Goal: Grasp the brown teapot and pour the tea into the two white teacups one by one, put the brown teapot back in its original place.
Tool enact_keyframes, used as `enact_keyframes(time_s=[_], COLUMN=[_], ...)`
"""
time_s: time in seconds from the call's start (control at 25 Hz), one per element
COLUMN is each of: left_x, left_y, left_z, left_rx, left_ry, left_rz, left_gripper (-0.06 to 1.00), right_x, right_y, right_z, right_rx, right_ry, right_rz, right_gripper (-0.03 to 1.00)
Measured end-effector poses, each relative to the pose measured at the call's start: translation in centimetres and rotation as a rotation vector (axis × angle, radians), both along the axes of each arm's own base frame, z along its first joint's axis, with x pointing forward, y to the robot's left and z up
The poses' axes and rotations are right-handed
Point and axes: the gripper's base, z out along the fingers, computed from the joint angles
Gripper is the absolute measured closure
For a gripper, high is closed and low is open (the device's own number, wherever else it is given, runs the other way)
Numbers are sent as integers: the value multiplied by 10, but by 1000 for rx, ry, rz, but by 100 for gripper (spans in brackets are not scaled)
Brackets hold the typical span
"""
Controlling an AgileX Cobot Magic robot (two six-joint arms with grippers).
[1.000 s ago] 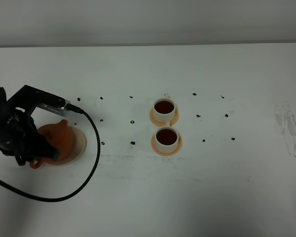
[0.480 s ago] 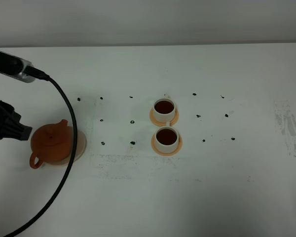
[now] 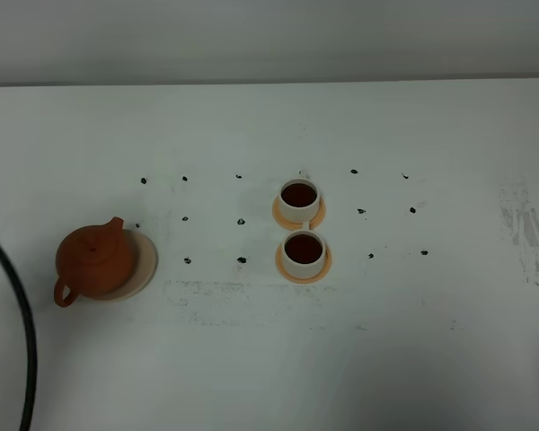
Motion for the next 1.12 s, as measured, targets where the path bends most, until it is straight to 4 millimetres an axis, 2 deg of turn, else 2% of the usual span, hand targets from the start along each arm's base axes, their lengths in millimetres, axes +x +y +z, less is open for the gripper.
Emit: enact_keyframes(time_s=[0.24, 0.56, 1.12], left_x=[-53, -79, -110], left_y=[11, 14, 15], left_z=[-38, -65, -64], left_rx=[-45, -51, -59], left_ry=[-3, -47, -227], left_rz=[81, 134, 186], left_gripper=[56, 56, 56], right_x=[0, 0, 0], right_y=[0, 0, 0], right_z=[0, 0, 0], right_rx=[0, 0, 0], right_ry=[0, 0, 0], right_rz=[0, 0, 0], right_gripper=[54, 54, 54])
